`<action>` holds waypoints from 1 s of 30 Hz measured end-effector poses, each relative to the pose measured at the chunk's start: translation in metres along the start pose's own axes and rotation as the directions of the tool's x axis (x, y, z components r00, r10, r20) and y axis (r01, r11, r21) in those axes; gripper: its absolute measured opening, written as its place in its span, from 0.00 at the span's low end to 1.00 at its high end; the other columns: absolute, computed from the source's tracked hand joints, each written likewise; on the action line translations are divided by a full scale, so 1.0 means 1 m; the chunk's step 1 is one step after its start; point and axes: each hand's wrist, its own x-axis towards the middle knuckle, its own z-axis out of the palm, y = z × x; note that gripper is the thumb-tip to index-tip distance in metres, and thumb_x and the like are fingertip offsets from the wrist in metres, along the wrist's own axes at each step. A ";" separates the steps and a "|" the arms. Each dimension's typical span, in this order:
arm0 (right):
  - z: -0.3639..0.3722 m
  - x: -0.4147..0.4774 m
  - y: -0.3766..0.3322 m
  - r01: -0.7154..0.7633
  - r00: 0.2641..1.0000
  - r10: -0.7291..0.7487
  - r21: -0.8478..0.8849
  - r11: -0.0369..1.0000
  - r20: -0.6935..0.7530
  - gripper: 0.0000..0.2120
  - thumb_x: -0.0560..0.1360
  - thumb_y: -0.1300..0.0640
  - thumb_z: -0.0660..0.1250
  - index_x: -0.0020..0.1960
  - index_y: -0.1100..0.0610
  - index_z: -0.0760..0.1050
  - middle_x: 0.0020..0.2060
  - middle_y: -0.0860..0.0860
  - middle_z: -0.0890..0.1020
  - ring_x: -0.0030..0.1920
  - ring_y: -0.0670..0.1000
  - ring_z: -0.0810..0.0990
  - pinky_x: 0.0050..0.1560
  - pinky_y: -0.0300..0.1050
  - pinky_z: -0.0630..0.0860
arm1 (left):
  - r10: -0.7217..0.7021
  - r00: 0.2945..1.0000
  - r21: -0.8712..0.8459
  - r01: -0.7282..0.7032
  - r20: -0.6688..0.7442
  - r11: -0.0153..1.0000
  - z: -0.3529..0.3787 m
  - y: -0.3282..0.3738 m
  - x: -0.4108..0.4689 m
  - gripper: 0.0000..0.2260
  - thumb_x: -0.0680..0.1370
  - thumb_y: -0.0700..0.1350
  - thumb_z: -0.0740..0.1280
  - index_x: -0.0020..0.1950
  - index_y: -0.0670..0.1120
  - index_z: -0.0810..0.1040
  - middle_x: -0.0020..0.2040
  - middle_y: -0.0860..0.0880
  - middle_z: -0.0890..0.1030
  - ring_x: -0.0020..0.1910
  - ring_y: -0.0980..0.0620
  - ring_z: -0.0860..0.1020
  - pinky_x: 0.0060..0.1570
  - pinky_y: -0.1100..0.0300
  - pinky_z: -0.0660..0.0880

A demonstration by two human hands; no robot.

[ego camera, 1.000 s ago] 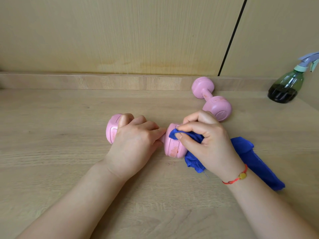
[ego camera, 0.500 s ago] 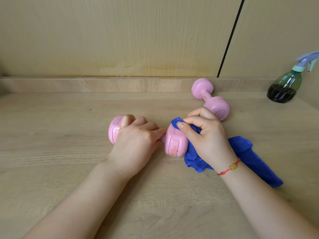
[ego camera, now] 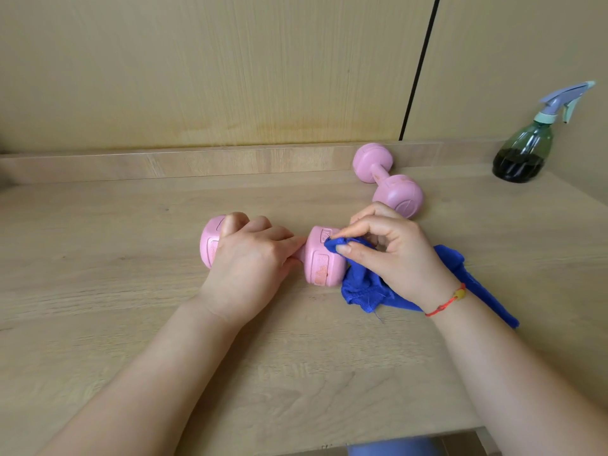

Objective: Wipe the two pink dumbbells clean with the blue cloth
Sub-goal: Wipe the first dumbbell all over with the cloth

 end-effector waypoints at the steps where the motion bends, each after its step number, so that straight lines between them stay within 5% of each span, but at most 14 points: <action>1: 0.002 0.001 0.001 -0.016 0.999 0.017 0.025 1.000 -0.033 0.10 0.72 0.65 0.72 0.45 0.50 0.81 0.43 0.50 0.75 0.41 0.44 0.76 0.46 0.35 0.72 | 0.005 1.000 0.005 -0.005 -0.006 1.000 0.000 0.000 0.000 0.10 0.75 0.51 0.64 0.50 0.54 0.84 0.41 0.56 0.83 0.39 0.47 0.76 0.49 0.52 0.63; 6: 0.008 0.006 0.008 -0.117 0.983 0.123 0.048 0.992 -0.137 0.09 0.75 0.61 0.70 0.44 0.47 0.77 0.44 0.49 0.78 0.41 0.51 0.76 0.47 0.42 0.74 | 0.025 0.999 -0.004 -0.025 -0.023 1.000 0.000 -0.001 0.000 0.10 0.74 0.51 0.66 0.51 0.54 0.84 0.42 0.57 0.84 0.40 0.48 0.77 0.50 0.51 0.63; 14: 0.002 -0.007 -0.001 -0.082 0.993 0.075 0.069 0.994 0.091 0.03 0.71 0.62 0.69 0.44 0.57 0.76 0.40 0.54 0.76 0.39 0.44 0.74 0.42 0.36 0.72 | 0.013 1.000 -0.003 -0.013 0.001 1.000 0.001 -0.001 -0.001 0.11 0.73 0.52 0.67 0.53 0.54 0.84 0.44 0.57 0.84 0.41 0.47 0.77 0.50 0.51 0.64; 21: 0.015 0.008 0.011 -0.241 0.948 0.268 0.166 0.956 -0.170 0.07 0.78 0.62 0.67 0.45 0.51 0.75 0.40 0.50 0.80 0.41 0.45 0.76 0.47 0.39 0.73 | 0.012 1.000 0.003 -0.012 -0.010 1.000 0.003 -0.001 0.000 0.11 0.72 0.50 0.68 0.53 0.53 0.84 0.43 0.57 0.84 0.41 0.47 0.77 0.50 0.51 0.63; 26: 0.009 0.000 0.009 -0.092 0.991 0.099 0.083 0.992 -0.089 0.06 0.73 0.59 0.71 0.45 0.48 0.78 0.45 0.53 0.78 0.43 0.58 0.78 0.47 0.43 0.75 | 0.009 1.000 0.009 -0.009 0.000 1.000 0.001 -0.001 0.001 0.10 0.72 0.50 0.68 0.51 0.54 0.84 0.43 0.57 0.83 0.41 0.47 0.77 0.49 0.51 0.64; 30: 0.011 0.000 0.007 -0.081 0.990 0.085 0.044 0.996 -0.114 0.05 0.72 0.56 0.71 0.44 0.47 0.79 0.45 0.51 0.76 0.44 0.57 0.78 0.48 0.44 0.76 | 0.014 1.000 0.018 -0.014 -0.004 1.000 0.002 0.000 0.001 0.10 0.72 0.50 0.68 0.51 0.53 0.84 0.43 0.57 0.84 0.40 0.47 0.77 0.49 0.52 0.63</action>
